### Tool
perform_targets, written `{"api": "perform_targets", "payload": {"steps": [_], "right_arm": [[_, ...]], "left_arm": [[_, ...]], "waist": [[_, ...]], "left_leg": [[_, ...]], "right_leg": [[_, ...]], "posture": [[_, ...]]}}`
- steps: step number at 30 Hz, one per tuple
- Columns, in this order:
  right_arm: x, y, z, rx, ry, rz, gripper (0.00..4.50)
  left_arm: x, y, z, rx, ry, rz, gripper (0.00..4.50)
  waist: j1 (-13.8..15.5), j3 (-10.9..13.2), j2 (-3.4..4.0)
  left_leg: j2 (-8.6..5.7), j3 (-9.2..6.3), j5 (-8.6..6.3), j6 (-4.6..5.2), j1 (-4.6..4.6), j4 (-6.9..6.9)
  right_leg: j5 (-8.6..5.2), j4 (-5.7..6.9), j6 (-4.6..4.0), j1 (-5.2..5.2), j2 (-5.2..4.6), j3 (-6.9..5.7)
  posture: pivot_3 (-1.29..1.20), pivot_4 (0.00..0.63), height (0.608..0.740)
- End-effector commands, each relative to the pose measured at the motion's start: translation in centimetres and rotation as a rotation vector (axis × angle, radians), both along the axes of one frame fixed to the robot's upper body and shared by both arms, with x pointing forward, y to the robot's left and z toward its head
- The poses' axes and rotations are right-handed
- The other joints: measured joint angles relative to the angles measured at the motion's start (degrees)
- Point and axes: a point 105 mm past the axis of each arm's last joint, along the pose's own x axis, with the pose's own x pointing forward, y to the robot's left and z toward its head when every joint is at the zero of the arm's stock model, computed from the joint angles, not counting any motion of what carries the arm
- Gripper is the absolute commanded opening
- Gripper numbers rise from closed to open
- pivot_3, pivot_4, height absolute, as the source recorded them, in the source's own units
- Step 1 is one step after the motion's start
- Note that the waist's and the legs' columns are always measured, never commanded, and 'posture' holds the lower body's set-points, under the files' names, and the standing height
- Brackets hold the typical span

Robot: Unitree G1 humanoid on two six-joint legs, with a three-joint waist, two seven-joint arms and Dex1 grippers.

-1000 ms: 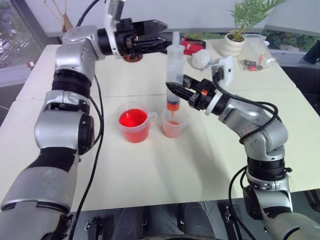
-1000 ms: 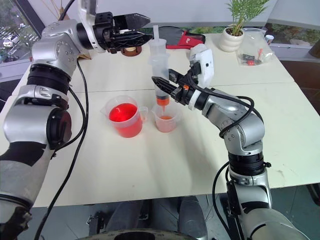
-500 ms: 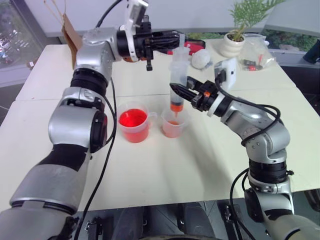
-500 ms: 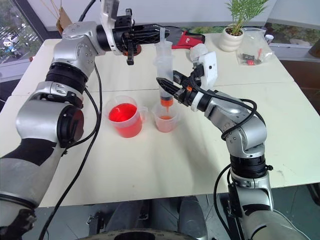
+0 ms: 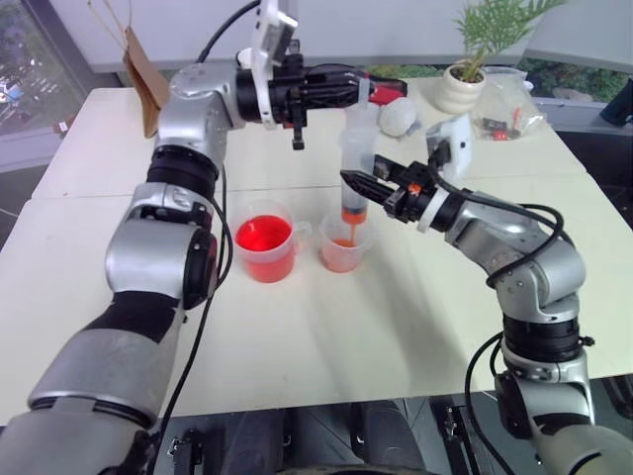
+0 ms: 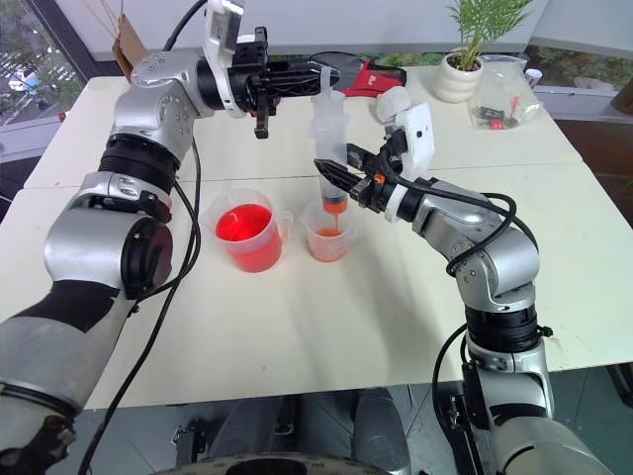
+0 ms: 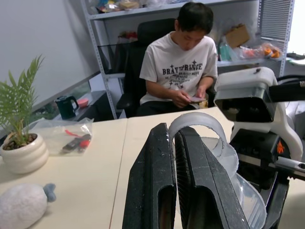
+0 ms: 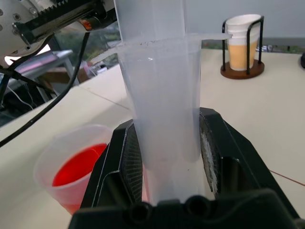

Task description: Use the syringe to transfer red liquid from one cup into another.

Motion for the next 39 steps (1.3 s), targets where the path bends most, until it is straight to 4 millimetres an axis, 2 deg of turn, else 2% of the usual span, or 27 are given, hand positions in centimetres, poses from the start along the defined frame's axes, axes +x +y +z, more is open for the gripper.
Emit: {"api": "perform_targets", "payload": {"steps": [1, 8, 16, 18, 19, 21, 24, 27, 29, 30, 32, 34, 35, 36, 37, 39], "right_arm": [[-2.0, 0.4, 5.8, 0.075, -0.211, 0.041, 1.34], [-2.3, 0.8, 6.0, 0.083, -0.210, 0.050, 1.34], [-2.2, 0.5, 6.9, 0.091, -0.211, 0.036, 1.34], [-2.2, 0.4, 6.9, 0.093, -0.205, 0.033, 1.34], [-2.2, 0.4, 6.8, 0.093, -0.202, 0.031, 1.34], [-2.1, 0.3, 6.7, 0.094, -0.197, 0.029, 1.34], [-2.1, 0.0, 6.9, 0.105, -0.193, 0.021, 1.34], [-1.9, -0.8, 7.6, 0.145, -0.191, 0.007, 1.34], [-1.1, -2.2, 9.3, 0.226, -0.192, -0.045, 1.34], [-0.4, -3.7, 10.5, 0.279, -0.199, -0.102, 1.34], [0.7, -7.2, 11.9, 0.373, -0.142, -0.174, 1.34], [1.3, -9.4, 12.2, 0.394, -0.070, -0.206, 1.34], [1.6, -10.3, 11.8, 0.378, -0.016, -0.223, 1.34], [2.2, -11.6, 10.7, 0.329, 0.096, -0.259, 1.34], [3.2, -13.2, 8.4, 0.271, 0.292, -0.335, 1.34], [3.3, -15.0, 5.1, 0.208, 0.564, -0.400, 1.34]], "left_arm": [[-0.2, -0.9, -3.1, 0.113, 0.031, -0.029, 0.02], [-0.1, -1.1, -4.9, 0.137, 0.061, -0.024, 0.02], [0.1, -0.9, -5.2, 0.112, 0.093, -0.014, 0.02], [0.4, -0.6, -4.1, 0.070, 0.104, 0.011, 0.62], [0.7, -0.2, -3.4, 0.046, 0.109, 0.027, 0.78], [1.4, 1.1, -1.5, -0.016, 0.100, 0.096, 1.73], [1.2, 4.9, 1.5, -0.097, 0.136, 0.118, 3.05], [0.2, 8.1, 2.4, -0.096, 0.164, 0.099, 3.05], [-0.1, 10.3, 2.1, -0.090, 0.177, 0.143, 3.05], [-0.5, 10.9, 1.7, -0.063, 0.169, 0.161, 3.05], [-1.8, 11.4, 0.2, 0.030, 0.149, 0.175, 3.05], [-3.3, 11.3, -1.3, 0.114, 0.132, 0.170, 3.05], [-4.2, 11.3, -2.0, 0.147, 0.130, 0.161, 3.05], [-5.4, 11.3, -2.8, 0.187, 0.126, 0.156, 3.05], [-6.9, 11.3, -3.9, 0.245, 0.123, 0.138, 3.05], [-9.1, 10.7, -5.6, 0.320, 0.117, 0.109, 3.05]], "waist": [[0.0, 0.0, 0.00], [0.2, 0.0, 0.00], [0.1, 0.0, 0.00], [0.1, 0.0, 0.00], [0.1, 0.0, 0.00], [0.1, 0.0, 0.00], [-0.3, 0.0, 0.01], [-0.7, 0.0, 0.02], [-0.7, 0.0, 0.03], [-0.7, 0.0, 0.03], [-0.3, 0.0, 0.04], [0.4, 0.0, 0.04], [0.6, 0.0, 0.03], [0.8, 0.0, 0.04], [0.8, 0.0, 0.04], [0.4, 0.0, 0.05]], "left_leg": [[0.00, 0.00, 0.00, 0.00, 0.00, 0.00], [0.00, -0.01, 0.00, 0.00, -0.01, 0.02], [0.00, -0.01, 0.00, 0.00, 0.00, 0.02], [-0.01, -0.01, 0.00, 0.00, 0.00, 0.02], [-0.01, -0.01, 0.00, 0.00, -0.01, 0.02], [-0.01, 0.00, -0.01, 0.01, -0.01, 0.02], [-0.02, -0.01, -0.01, 0.01, -0.01, 0.01], [-0.01, 0.02, -0.03, 0.05, 0.03, -0.08], [0.02, -0.01, -0.03, 0.05, 0.03, -0.10], [0.10, -0.02, -0.03, 0.04, 0.03, -0.09], [0.19, 0.03, -0.02, 0.03, 0.03, -0.06], [0.16, 0.00, 0.00, -0.02, 0.02, -0.01], [0.11, -0.13, 0.00, -0.02, 0.00, 0.02], [0.06, -0.19, -0.01, -0.02, -0.01, 0.02], [0.01, -0.20, -0.02, -0.01, -0.03, 0.01], [-0.03, -0.04, -0.06, 0.05, -0.05, -0.03]], "right_leg": [[0.00, 0.00, 0.00, 0.00, 0.00, 0.00], [0.00, 0.00, 0.00, 0.01, 0.00, 0.02], [0.00, 0.00, 0.00, 0.01, 0.00, 0.01], [0.00, 0.01, 0.00, 0.01, 0.00, 0.02], [0.00, 0.00, 0.00, 0.01, 0.00, 0.02], [0.00, 0.00, 0.00, 0.01, -0.01, 0.02], [0.00, 0.01, 0.00, -0.02, 0.00, 0.01], [-0.01, 0.06, 0.01, -0.09, 0.03, 0.01], [-0.01, 0.08, 0.01, -0.10, 0.06, 0.00], [-0.01, 0.09, 0.01, -0.10, 0.06, 0.00], [0.00, 0.08, 0.01, -0.08, 0.04, 0.05], [0.00, 0.06, 0.00, 0.00, 0.00, 0.13], [0.00, 0.05, 0.00, 0.08, 0.00, 0.18], [0.01, 0.01, -0.02, 0.11, -0.01, 0.28], [0.01, -0.03, -0.03, 0.11, -0.04, 0.33], [0.00, -0.17, -0.05, 0.09, -0.16, 0.44]], "posture": [[0.00, 0.150, 0.740], [0.00, 0.150, 0.740], [0.00, 0.150, 0.740], [0.00, 0.150, 0.740], [0.00, 0.150, 0.740], [0.00, 0.150, 0.740], [0.00, 0.150, 0.740], [0.00, 0.150, 0.740], [0.00, 0.150, 0.740], [0.00, 0.150, 0.740], [0.00, 0.150, 0.740], [0.00, 0.150, 0.740], [0.00, 0.150, 0.740], [0.00, 0.150, 0.740], [0.00, 0.150, 0.740], [0.00, 0.150, 0.740]]}}
